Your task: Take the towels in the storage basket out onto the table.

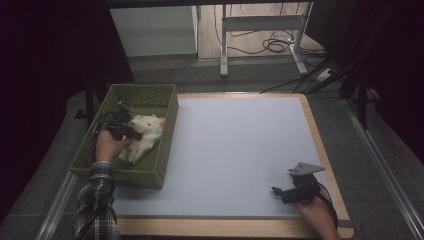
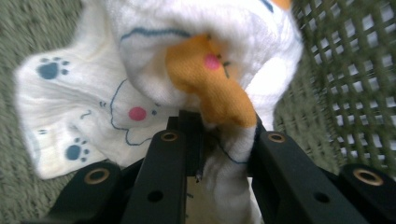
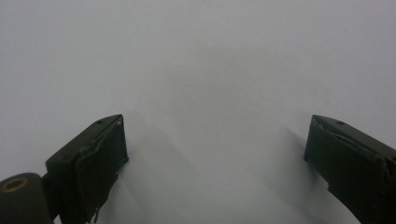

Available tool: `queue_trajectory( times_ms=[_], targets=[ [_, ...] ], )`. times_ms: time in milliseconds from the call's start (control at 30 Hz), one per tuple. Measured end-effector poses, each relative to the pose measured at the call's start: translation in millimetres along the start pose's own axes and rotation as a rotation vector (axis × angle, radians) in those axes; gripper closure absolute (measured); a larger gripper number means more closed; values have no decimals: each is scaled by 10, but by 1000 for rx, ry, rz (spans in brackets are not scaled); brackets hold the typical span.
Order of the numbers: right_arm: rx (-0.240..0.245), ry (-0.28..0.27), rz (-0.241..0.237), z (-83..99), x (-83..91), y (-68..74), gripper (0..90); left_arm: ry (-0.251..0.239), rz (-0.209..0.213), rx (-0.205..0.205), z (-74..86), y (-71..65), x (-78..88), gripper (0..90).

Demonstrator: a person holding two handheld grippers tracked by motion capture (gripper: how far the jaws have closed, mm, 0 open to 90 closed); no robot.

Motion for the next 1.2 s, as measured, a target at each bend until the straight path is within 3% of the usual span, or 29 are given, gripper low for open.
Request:
queue_trajectory(
  times_ms=[133, 633, 1200],
  targets=[
    [0, 0, 0, 0, 0, 0, 59, -69, 12, -4, -46, -17, 155, 786],
    [0, 0, 0, 0, 0, 0, 59, -220, -11, -58, -211, -125, 730, 784],
    [0, 0, 1, 1, 0, 0, 59, -301, -35, -105, -359, -289, 1189, 781]
  ],
)
Point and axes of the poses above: each handheld gripper's, and its own axes: x roughly backward along the jaws, z roughly out of its underside, y roughly to its left, the point moved 9 cm from there along -x, roughly forward along the jaws, and after that the axes turned 9 degrees about -z, right-handed, at the moved point
